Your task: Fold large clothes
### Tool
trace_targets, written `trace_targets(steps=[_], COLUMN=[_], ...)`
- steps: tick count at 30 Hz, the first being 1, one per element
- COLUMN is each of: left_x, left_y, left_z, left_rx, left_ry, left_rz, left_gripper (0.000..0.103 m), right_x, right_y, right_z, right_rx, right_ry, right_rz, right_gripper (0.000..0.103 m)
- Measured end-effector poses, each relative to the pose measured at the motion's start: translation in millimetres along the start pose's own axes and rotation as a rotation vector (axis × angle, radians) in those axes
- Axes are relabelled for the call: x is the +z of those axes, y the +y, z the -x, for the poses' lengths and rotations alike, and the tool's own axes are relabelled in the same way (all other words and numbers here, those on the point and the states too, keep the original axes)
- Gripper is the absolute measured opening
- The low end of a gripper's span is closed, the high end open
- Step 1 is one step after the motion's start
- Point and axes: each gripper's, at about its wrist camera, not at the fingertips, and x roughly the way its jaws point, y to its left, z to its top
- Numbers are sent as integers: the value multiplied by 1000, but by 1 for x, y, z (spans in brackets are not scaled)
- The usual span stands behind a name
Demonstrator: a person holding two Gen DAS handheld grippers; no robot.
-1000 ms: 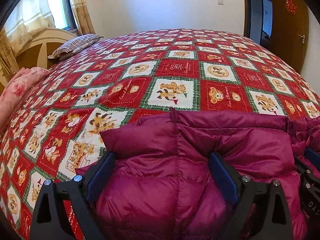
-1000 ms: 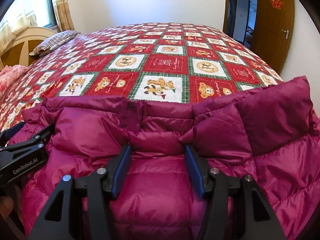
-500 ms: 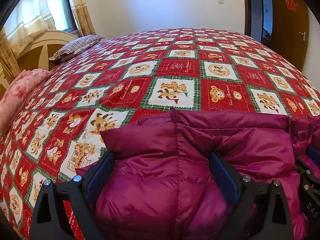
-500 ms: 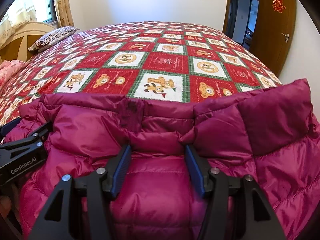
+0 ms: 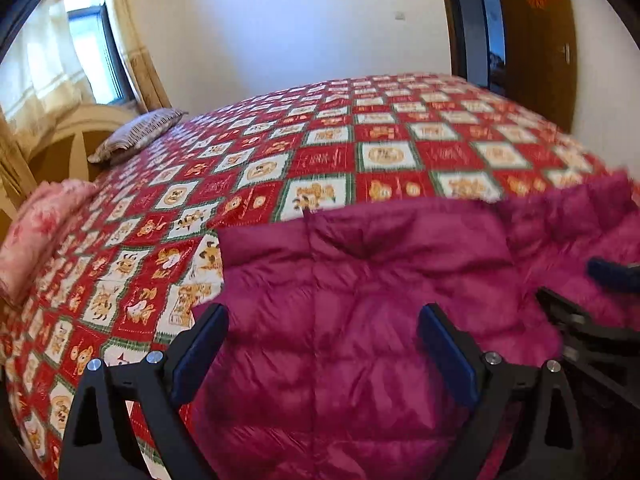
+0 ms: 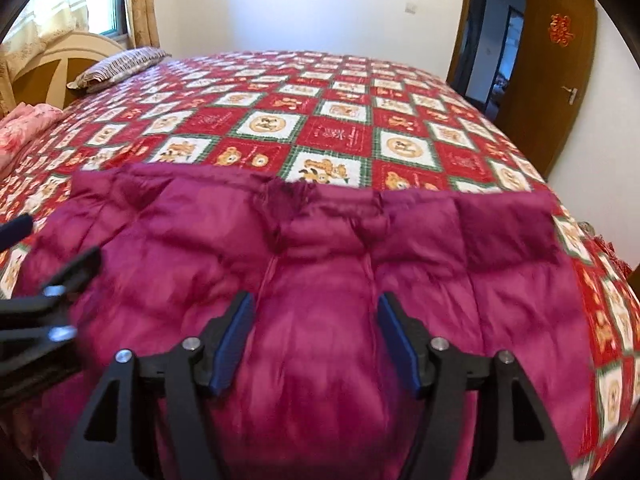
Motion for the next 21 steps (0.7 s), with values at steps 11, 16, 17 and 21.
trace_targets(steps=[11,16,17,21], left_x=[-13,-14,-14,-12], left_y=[1,-3,-4,-2], left_z=[-26,-27,-28,-34], left_rx=[8,33,38,25], left_ry=[33,37,42,74], left_rz=[45,26,22,40], left_gripper=[97,98,98,101], right_x=[-15,-16,-16,-17], right_y=[6,5,6,8], right_z=[-19,-21,-21,-21], right_rx=[-26,-25,-30,-40], right_ry=[-8,-8,-8,-6], right_rz=[18,16,21,27], right_gripper=[74,74,74,74])
